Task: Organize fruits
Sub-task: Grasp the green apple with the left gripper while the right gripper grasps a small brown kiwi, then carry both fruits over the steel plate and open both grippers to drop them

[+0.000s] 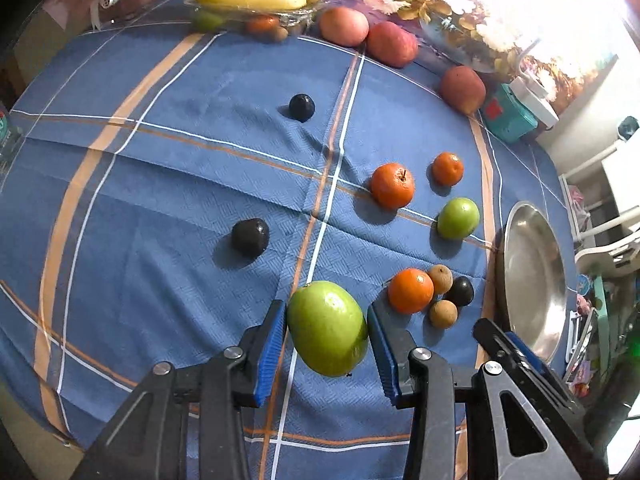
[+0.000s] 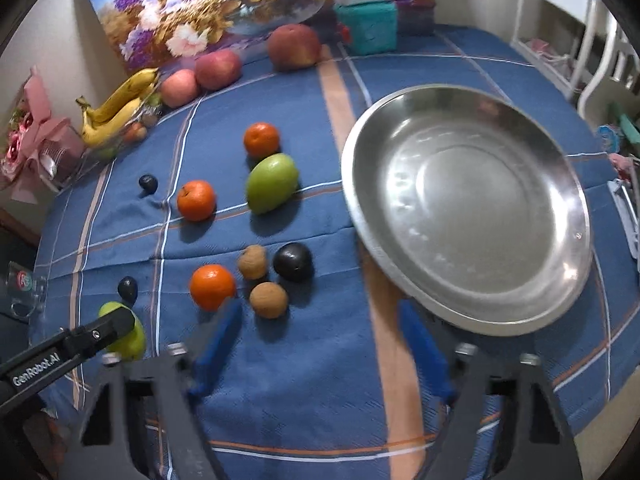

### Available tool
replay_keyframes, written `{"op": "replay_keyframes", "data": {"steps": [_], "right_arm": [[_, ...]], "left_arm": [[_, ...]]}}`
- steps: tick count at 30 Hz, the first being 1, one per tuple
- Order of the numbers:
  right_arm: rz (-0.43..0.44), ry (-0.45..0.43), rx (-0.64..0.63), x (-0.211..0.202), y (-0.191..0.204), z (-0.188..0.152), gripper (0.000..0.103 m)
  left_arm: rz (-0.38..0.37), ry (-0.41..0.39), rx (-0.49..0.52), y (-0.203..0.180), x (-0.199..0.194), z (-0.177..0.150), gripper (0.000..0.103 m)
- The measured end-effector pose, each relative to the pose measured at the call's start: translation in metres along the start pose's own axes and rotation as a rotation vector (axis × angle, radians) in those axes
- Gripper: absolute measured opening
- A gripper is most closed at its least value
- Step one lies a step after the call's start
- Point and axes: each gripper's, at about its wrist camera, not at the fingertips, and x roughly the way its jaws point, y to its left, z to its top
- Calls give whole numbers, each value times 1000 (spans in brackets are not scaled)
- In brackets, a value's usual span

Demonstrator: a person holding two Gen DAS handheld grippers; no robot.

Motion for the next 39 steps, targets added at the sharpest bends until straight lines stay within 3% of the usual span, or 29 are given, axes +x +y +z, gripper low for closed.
{"op": "replay_keyframes", "data": {"steps": [5,7,19,30,35,39], "right_arm": [[41,35,-12,14,6,3,56],[55,41,-27,19,11,4,49],[75,90,-84,41,28,7,28],[79,91,-140,44,40,6,25],[133,45,-111,28,36,9,25],[126,11,-96,18,32,10,25]], "left_arm": [[7,0,-18,1,3,2,44],[5,-3,-26,1,3,4,44],[5,-6,-36,1,4,8,44],[-8,-17,-54,-2,2,11,44],[-3,-53,-65,-9,-2,19,44],[-14,-56,-73,-15,-3,26,44]]}}
